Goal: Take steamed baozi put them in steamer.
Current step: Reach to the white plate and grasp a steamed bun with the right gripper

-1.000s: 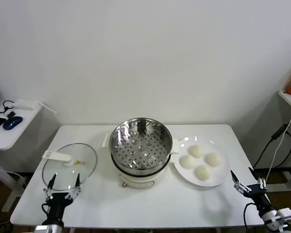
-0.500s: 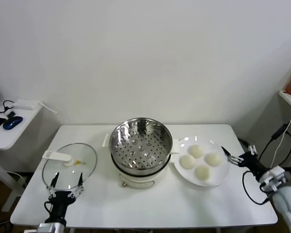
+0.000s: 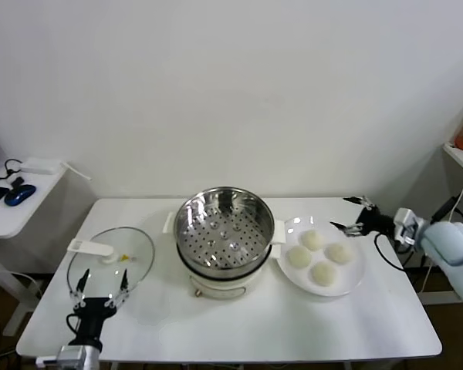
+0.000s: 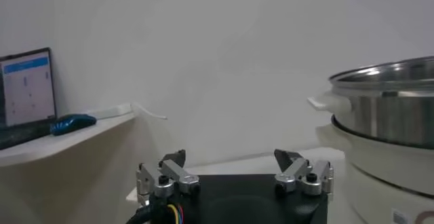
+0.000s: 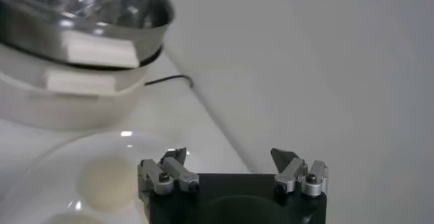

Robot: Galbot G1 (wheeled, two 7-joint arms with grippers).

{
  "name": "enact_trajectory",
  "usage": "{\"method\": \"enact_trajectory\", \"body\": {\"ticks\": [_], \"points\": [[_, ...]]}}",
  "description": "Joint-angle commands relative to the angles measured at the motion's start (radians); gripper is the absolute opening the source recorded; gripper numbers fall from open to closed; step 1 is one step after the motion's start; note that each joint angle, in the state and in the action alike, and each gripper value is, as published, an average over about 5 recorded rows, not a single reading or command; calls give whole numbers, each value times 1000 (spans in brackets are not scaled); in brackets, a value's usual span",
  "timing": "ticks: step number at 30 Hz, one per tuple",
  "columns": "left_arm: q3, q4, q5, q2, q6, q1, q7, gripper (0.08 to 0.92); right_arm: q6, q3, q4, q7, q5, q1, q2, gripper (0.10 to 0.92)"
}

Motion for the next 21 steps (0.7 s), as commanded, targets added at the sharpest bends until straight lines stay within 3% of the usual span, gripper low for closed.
{"method": "enact_trajectory", "body": {"ticks": [1,8,21], "points": [[-5,-5,5,4,22,-10,-9,823,39,-629,-237,-324,-95,565,46,823],[-5,2,3,7,26,-15,-9,823,78,-812,-400,-398,-127,676,194,823],[-10,7,-3,11,32,-24,-10,823,125,-806,-658,-387,-198,620,412,823]]}}
